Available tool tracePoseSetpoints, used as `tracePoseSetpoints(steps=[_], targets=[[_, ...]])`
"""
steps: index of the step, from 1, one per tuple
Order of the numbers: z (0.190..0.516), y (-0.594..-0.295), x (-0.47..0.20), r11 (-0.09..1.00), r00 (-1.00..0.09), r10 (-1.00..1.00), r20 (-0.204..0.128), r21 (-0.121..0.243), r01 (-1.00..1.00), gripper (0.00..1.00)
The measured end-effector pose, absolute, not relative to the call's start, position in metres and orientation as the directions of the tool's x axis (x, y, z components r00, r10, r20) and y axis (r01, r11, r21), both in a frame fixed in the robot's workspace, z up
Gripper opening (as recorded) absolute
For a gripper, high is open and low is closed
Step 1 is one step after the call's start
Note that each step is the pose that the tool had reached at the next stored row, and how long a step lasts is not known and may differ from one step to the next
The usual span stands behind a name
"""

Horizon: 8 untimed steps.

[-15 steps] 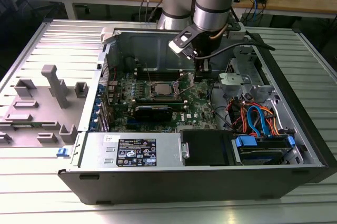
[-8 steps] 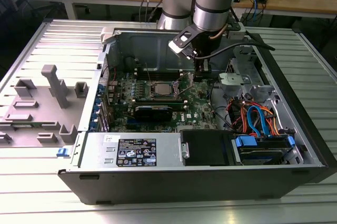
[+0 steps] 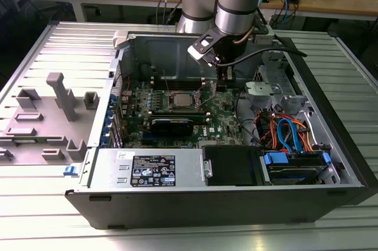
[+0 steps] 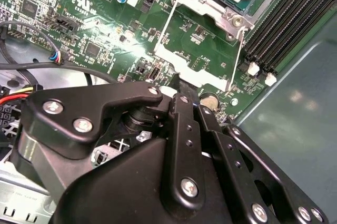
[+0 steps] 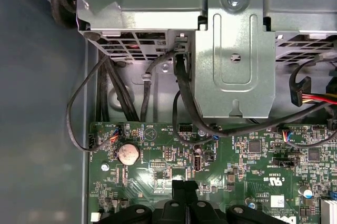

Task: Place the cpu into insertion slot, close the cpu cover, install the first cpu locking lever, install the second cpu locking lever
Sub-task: 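Close the cpu cover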

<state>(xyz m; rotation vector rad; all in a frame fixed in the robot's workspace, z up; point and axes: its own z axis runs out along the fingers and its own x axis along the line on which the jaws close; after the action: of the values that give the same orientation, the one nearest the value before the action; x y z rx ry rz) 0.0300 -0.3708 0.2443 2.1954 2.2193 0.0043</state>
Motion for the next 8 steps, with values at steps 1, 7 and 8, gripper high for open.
tracePoseSetpoints(steps=[1,7,8], targets=[[0.2443,-0.3709,0.0294,0.011,-0.011,1.000,-0.012,0.016,1.000,0.11],[0.2442,-0.3708,0.0278,0.011,-0.011,1.000,-0.012,0.016,1.000,0.11],[0.2442,-0.3708,0.0278,0.011,-0.011,1.000,-0.012,0.016,1.000,0.11]])
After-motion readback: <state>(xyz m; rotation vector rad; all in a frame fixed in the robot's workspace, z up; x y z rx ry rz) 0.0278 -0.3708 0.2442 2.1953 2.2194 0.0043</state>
